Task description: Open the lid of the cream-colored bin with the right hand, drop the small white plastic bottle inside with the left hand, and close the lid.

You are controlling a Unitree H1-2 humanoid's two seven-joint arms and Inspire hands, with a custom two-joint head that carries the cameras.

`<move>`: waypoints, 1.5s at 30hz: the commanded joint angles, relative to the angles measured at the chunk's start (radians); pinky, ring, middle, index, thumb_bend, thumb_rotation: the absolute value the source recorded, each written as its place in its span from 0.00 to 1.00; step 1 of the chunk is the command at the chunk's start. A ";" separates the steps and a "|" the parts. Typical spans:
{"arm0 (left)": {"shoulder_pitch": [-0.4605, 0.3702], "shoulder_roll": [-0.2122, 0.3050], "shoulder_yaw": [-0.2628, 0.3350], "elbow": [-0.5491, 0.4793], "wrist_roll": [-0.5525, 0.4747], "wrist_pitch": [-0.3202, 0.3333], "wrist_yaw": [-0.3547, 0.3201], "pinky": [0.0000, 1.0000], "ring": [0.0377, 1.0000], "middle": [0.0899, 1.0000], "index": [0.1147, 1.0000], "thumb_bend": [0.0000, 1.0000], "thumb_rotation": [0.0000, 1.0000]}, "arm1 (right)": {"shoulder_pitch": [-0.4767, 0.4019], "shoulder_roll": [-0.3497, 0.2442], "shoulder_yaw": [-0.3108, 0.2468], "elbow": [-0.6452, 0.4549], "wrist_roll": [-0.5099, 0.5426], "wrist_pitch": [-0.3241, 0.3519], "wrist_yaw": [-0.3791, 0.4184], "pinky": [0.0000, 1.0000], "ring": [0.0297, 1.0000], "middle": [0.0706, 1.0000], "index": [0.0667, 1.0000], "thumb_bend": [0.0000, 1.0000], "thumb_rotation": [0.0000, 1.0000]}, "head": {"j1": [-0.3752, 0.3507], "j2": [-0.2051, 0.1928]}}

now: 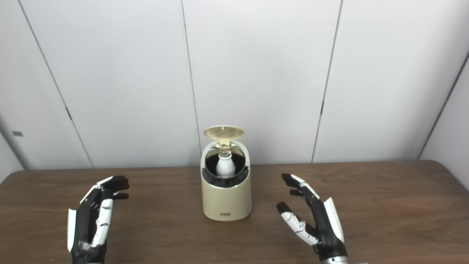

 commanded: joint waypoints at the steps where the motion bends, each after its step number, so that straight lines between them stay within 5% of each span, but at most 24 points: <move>1: -0.033 -0.003 0.008 -0.016 0.013 -0.019 -0.008 0.59 0.66 0.64 0.61 0.36 0.72 | -0.081 -0.059 0.001 -0.107 -0.054 0.071 0.058 0.87 0.93 0.92 0.92 0.83 0.96 | -0.001 0.001; 7: -0.031 -0.009 0.009 -0.024 0.034 -0.019 -0.013 0.58 0.65 0.64 0.60 0.35 0.74 | -0.228 -0.153 0.060 -0.275 -0.198 0.258 0.242 0.95 1.00 0.97 0.98 1.00 1.00 | -0.009 0.003; 17: -0.033 -0.024 0.005 -0.025 0.061 -0.019 -0.008 0.57 0.64 0.63 0.59 0.36 0.78 | -0.431 -0.167 0.124 -0.347 -0.273 0.410 0.426 0.92 1.00 0.95 0.94 1.00 0.96 | -0.001 0.000; 38: -0.036 -0.032 -0.018 -0.044 0.071 -0.019 0.026 0.54 0.61 0.60 0.56 0.29 0.78 | -0.674 -0.150 0.292 -0.135 -0.426 0.498 0.628 1.00 1.00 0.95 0.91 1.00 0.95 | 0.007 -0.003; 45: -0.035 -0.029 -0.034 -0.047 0.076 -0.019 0.048 0.54 0.61 0.60 0.56 0.28 0.77 | -0.726 -0.133 0.336 -0.026 -0.455 0.504 0.629 1.00 1.00 0.94 0.91 1.00 0.98 | 0.011 -0.003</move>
